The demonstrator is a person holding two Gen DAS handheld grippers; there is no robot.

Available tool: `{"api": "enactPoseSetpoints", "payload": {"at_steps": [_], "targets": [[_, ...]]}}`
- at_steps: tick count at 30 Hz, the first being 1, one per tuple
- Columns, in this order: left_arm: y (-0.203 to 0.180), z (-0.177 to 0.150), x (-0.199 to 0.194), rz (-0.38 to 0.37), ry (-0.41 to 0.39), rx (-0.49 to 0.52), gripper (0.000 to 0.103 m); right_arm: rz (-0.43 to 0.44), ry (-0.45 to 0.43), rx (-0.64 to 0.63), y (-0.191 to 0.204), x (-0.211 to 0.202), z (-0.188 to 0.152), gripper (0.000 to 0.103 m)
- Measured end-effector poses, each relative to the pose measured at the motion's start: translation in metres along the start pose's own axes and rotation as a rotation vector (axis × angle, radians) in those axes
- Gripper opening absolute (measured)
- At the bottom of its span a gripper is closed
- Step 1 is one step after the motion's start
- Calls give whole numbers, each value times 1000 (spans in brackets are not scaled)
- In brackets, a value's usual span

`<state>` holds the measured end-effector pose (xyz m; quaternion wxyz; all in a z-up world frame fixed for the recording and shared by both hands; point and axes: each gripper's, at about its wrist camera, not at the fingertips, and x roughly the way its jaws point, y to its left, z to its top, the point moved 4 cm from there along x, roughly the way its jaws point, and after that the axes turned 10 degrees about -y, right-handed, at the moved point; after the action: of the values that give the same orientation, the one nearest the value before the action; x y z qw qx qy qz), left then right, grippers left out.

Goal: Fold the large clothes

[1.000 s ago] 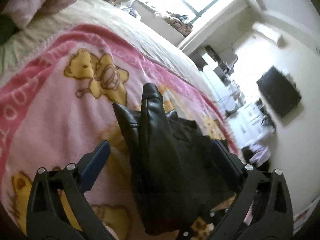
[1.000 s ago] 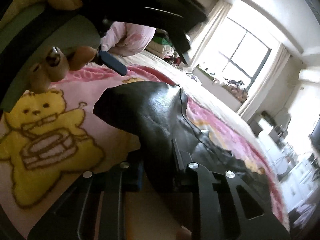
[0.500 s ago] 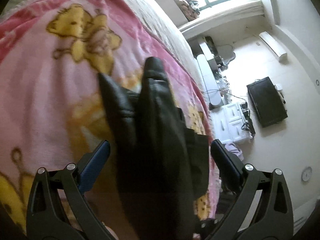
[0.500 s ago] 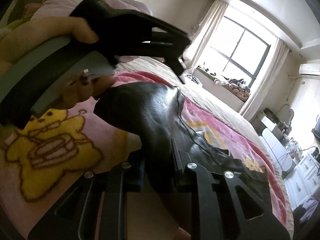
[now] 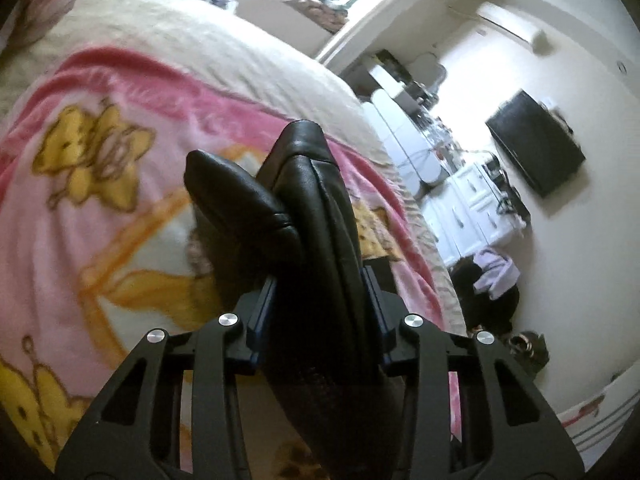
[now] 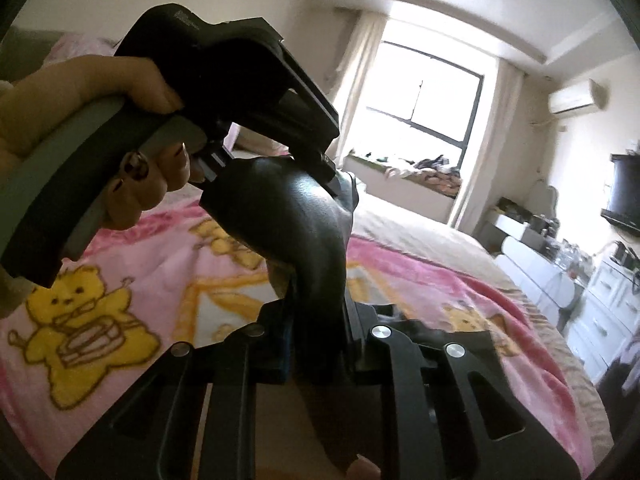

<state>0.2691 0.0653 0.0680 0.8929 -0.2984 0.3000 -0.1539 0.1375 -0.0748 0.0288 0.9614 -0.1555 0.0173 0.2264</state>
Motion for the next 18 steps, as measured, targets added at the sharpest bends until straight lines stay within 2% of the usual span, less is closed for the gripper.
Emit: {"api": "enactPoseSetpoints", "payload": {"at_steps": [7,13,18], "targets": [[-68,-13,33,-12,21,106,31,-62,0,148,-63,-17,-12,16],[-124,-37,68,-1,59,228,31,-96,22,281,-104,-33,-34,16],[-150,-60,100,15,97,302,33,-79,71,486,-139,-34,-60,16]]}}
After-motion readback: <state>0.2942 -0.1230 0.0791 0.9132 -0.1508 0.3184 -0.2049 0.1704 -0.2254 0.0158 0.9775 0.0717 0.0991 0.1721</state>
